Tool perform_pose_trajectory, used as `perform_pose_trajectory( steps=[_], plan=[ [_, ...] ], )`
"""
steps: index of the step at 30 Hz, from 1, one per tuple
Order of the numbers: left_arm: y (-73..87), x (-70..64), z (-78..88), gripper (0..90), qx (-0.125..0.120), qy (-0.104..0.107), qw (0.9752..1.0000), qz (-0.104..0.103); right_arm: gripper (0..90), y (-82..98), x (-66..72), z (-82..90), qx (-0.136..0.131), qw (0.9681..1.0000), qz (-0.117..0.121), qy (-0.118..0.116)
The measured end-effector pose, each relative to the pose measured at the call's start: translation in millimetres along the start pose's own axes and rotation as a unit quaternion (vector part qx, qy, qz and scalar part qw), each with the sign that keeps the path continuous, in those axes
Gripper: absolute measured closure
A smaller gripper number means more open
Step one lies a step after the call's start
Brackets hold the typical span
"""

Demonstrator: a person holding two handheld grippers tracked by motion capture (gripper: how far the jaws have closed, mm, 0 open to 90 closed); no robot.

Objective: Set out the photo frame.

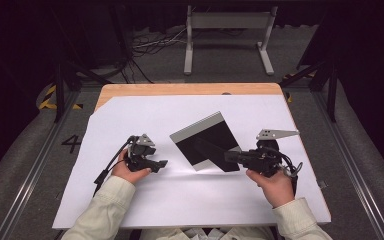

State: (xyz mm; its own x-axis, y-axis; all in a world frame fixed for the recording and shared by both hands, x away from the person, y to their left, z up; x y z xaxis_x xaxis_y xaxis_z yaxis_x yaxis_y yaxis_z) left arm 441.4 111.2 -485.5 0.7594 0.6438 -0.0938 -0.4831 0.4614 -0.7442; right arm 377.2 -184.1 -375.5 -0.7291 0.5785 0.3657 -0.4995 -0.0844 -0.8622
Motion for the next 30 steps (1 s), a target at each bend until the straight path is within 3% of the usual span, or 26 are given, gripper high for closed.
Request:
perform_pose_trajectory(
  steps=[5,8,14,22,30],
  plan=[
    [-0.2,-0.1,0.3,30.7,-0.001,0.0,1.0,0.001,87.3,4.7,-6.0,-3.3,0.008,0.9997,0.017,0.019],
    [-0.3,-0.3,0.5,30.7,-0.001,0.001,1.0,0.001,87.2,4.9,-7.8,-2.8,0.008,0.9996,0.021,0.018],
    [-0.4,-0.6,0.7,30.6,-0.002,0.0,1.0,0.001,86.6,7.4,-8.8,0.6,0.034,0.9971,0.067,0.014],
    [-0.6,-0.5,0.7,30.6,-0.004,0.001,1.0,0.002,85.7,11.7,-15.4,6.5,0.063,0.9954,0.071,0.013],
    [-0.5,-0.7,0.6,30.6,-0.003,0.001,1.0,0.0,86.1,18.6,-13.5,11.3,0.11,0.9877,0.111,0.003]
  ],
)
Point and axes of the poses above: each handheld gripper's, and its own axes: z roughly backward along the jaws, y roughly out of its underside, x roughly to its left, the point moved 6 cm from there along -z, roughly forward along the jaws, and after that the axes turned 7 degrees about -x, right-handed, at the moved point
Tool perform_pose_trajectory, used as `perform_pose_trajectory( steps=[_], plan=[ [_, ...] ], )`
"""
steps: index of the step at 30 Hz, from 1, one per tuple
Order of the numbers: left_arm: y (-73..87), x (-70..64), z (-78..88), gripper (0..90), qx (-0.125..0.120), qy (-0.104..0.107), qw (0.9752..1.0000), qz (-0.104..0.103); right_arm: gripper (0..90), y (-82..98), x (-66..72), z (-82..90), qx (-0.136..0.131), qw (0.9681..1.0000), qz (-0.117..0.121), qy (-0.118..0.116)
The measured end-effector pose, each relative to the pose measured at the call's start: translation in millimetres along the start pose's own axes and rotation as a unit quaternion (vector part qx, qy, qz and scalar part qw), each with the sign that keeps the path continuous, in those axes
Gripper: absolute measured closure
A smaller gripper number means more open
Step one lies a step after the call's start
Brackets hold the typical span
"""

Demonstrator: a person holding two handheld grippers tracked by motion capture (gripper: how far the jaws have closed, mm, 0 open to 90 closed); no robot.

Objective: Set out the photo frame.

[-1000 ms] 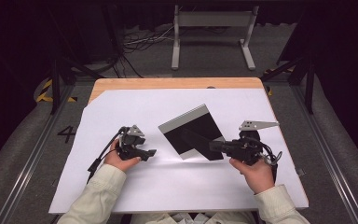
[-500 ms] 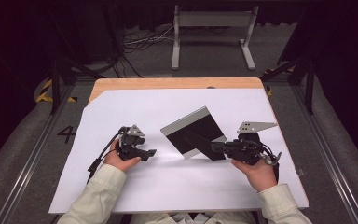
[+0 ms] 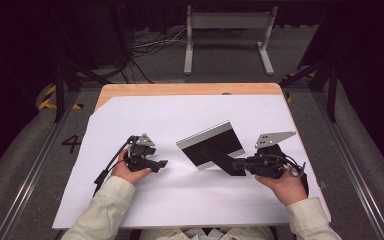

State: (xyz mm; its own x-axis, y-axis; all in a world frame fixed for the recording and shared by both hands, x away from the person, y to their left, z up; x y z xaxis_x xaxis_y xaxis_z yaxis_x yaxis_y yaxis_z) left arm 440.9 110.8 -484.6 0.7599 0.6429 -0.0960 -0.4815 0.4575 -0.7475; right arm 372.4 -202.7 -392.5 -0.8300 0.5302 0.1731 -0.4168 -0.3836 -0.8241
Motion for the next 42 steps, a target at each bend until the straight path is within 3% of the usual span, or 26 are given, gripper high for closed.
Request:
perform_pose_trajectory(
  steps=[11,29,42],
  plan=[
    [-0.4,-0.1,0.3,30.6,-0.001,0.001,1.0,0.0,84.5,11.2,-4.8,3.0,0.048,0.9985,0.023,0.007],
    [0.0,0.9,-1.2,29.1,-0.002,-0.011,0.9999,-0.007,82.7,22.8,-12.0,4.2,0.081,0.9957,0.043,0.014],
    [0.0,0.5,-1.5,28.9,-0.002,-0.009,0.9999,-0.007,81.6,35.1,-16.7,3.5,0.119,0.9913,0.052,0.018]
  ],
)
Point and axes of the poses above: each handheld gripper's, and its own axes: z roughly backward along the jaws, y roughly out of its underside, x roughly to its left, the point moved 6 cm from there along -z, roughly forward along the jaws, and after that the axes turned 7 degrees about -x, right-handed, at the moved point
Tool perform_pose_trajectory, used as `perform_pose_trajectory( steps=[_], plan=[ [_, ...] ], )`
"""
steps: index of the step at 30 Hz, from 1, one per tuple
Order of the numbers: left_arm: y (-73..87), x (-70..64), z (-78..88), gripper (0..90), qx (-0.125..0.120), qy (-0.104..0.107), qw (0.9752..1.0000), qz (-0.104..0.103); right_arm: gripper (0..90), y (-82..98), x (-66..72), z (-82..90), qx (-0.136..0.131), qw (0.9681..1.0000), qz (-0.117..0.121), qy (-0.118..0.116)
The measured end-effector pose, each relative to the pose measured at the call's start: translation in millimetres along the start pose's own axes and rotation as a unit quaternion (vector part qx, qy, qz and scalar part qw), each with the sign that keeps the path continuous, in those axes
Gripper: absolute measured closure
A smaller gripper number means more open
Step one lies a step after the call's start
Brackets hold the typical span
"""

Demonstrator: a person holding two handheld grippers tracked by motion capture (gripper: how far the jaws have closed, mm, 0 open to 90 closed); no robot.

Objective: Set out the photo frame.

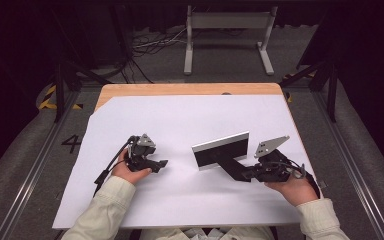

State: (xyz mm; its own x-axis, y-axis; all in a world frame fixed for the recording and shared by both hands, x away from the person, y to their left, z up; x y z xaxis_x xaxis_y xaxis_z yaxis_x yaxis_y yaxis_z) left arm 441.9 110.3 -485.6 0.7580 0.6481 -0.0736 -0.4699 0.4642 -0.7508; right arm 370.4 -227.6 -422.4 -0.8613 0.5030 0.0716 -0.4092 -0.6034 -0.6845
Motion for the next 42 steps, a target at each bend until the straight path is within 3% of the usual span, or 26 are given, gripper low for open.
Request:
perform_pose_trajectory(
  steps=[17,36,42],
  plan=[
    [-0.2,0.1,0.2,28.8,-0.001,0.001,1.0,0.001,79.1,13.9,-6.7,-7.3,0.041,0.9991,-0.001,0.007],
    [-1.5,0.3,1.1,28.8,-0.004,0.001,1.0,0.001,78.8,25.9,-11.2,-16.3,0.071,0.9972,0.015,0.017],
    [-1.6,0.1,1.1,28.8,-0.004,0.001,1.0,0.0,78.5,26.1,-11.6,-16.2,0.07,0.9973,0.014,0.019]
  ],
)
Point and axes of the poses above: each handheld gripper's, and its own axes: z roughly backward along the jaws, y roughly out of its underside, x roughly to its left, the point moved 6 cm from there along -z, roughly forward along the jaws, and after that the axes turned 7 degrees about -x, right-handed, at the moved point
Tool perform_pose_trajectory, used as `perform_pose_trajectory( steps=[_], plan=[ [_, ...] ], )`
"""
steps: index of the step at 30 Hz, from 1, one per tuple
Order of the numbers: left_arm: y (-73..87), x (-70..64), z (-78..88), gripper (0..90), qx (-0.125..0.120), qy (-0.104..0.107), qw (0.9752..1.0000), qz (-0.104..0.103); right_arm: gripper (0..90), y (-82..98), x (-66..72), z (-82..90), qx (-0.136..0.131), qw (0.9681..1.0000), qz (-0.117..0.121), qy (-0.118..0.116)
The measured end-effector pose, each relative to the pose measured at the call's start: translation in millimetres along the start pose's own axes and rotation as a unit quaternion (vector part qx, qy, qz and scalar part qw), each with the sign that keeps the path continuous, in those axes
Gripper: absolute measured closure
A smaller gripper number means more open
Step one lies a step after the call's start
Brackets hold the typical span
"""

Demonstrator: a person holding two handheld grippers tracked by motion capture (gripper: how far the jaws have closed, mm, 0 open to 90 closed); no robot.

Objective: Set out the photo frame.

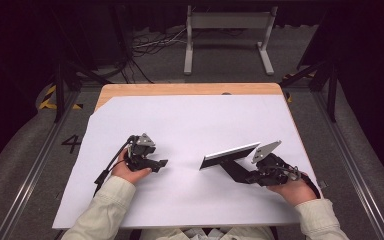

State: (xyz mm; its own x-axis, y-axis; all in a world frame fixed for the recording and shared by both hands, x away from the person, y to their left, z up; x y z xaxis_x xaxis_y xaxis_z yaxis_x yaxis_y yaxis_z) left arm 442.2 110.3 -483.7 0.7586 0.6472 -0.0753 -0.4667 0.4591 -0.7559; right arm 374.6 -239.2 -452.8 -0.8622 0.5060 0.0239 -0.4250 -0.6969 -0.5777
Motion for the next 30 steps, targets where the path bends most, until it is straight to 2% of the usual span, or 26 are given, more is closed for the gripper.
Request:
perform_pose_trajectory(
  steps=[7,12,16,19,20,26,30],
  plan=[
    [-0.4,-0.3,0.5,29.2,0.0,0.0,1.0,-0.001,77.3,0.1,-0.1,0.2,-0.002,1.0,-0.005,0.001],
    [-1.9,-2.3,1.5,37.3,-0.005,0.005,1.0,-0.002,70.5,-0.8,-2.6,5.4,-0.016,0.9995,-0.026,0.007],
    [-3.9,-5.5,3.2,47.8,-0.011,0.01,0.9998,-0.011,69.8,-0.6,-4.6,12.9,-0.028,0.9992,-0.026,0.01],
    [-4.3,-8.4,4.2,63.6,-0.009,0.016,0.9996,-0.02,69.9,-1.6,-5.7,19.1,-0.04,0.9987,-0.026,0.015],
    [-4.9,-9.7,4.5,63.6,-0.01,0.019,0.9995,-0.025,69.9,-1.6,-5.7,19.1,-0.04,0.9987,-0.026,0.015],
    [-11.8,-15.9,8.7,86.2,-0.026,0.038,0.9985,-0.031,70.8,-3.1,-8.6,32.9,-0.064,0.9967,-0.026,0.041],
    [-17.8,-23.4,9.7,90.0,-0.035,0.049,0.9974,-0.039,70.6,-4.1,-13.0,41.3,-0.088,0.9941,-0.029,0.057]
  ],
)
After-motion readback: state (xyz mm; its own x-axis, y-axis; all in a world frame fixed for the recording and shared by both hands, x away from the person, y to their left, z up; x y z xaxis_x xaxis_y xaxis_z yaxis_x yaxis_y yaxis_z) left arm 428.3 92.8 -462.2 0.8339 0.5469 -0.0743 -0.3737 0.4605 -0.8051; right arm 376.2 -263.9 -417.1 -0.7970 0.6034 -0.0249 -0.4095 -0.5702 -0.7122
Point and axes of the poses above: each handheld gripper's, and its own axes: z roughly backward along the jaws, y roughly out of its underside, x roughly to its left, the point moved 6 cm from there along -z, roughly forward along the jaws, and after that the axes turned 7 degrees about -x, right-handed, at the moved point
